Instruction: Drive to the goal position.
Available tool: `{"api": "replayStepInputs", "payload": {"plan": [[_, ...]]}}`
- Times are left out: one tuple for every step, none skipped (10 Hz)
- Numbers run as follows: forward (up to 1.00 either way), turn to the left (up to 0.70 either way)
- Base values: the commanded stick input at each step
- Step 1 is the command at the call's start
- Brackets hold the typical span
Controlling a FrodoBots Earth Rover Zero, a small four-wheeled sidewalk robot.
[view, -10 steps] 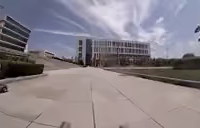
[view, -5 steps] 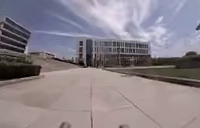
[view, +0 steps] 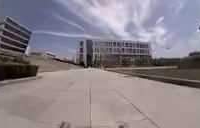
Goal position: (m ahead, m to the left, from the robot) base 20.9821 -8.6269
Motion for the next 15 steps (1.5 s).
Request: {"api": "replayStepInputs", "payload": {"plan": [[0.7,0.0],[0.7,0.0],[0.7,0.0],[0.7,0.0],[0.7,0.0],[0.7,0.0],[0.7,0.0],[0.7,0.0],[0.7,0.0],[0.7,0.0],[0.7,0.0],[0.7,0.0],[0.7,0.0],[0.7,0.0],[0.7,0.0]]}}
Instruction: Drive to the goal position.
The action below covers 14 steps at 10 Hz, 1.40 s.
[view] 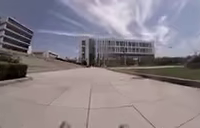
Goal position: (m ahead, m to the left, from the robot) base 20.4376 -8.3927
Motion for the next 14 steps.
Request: {"api": "replayStepInputs", "payload": {"plan": [[0.7,0.0],[0.7,0.0],[0.7,0.0],[0.7,0.0],[0.7,0.0],[0.7,0.0],[0.7,0.0],[0.7,0.0],[0.7,0.0],[0.7,0.0],[0.7,0.0],[0.7,0.0],[0.7,0.0],[0.7,0.0]]}}
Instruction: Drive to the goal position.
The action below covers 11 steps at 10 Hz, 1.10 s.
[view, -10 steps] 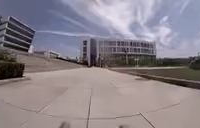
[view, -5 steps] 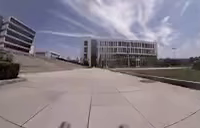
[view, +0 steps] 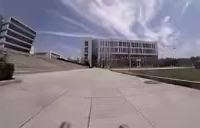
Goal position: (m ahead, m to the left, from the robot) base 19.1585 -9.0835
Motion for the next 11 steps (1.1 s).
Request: {"api": "replayStepInputs", "payload": {"plan": [[0.7,0.0],[0.7,0.0],[0.7,0.0],[0.7,0.0],[0.7,0.0],[0.7,0.0],[0.7,0.0],[0.7,0.0],[0.7,0.0],[0.7,0.0],[0.7,0.0]]}}
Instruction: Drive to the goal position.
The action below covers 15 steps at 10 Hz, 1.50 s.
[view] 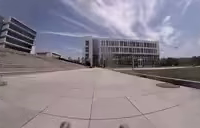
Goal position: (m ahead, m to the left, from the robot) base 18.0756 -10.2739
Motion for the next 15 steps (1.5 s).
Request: {"api": "replayStepInputs", "payload": {"plan": [[0.7,0.0],[0.7,0.0],[0.7,0.0],[0.7,0.0],[0.7,0.0],[0.7,0.0],[0.7,0.0],[0.7,0.0],[0.7,0.0],[0.7,0.0],[0.7,0.0],[0.7,0.0],[0.7,0.0],[0.7,0.0],[0.7,0.0]]}}
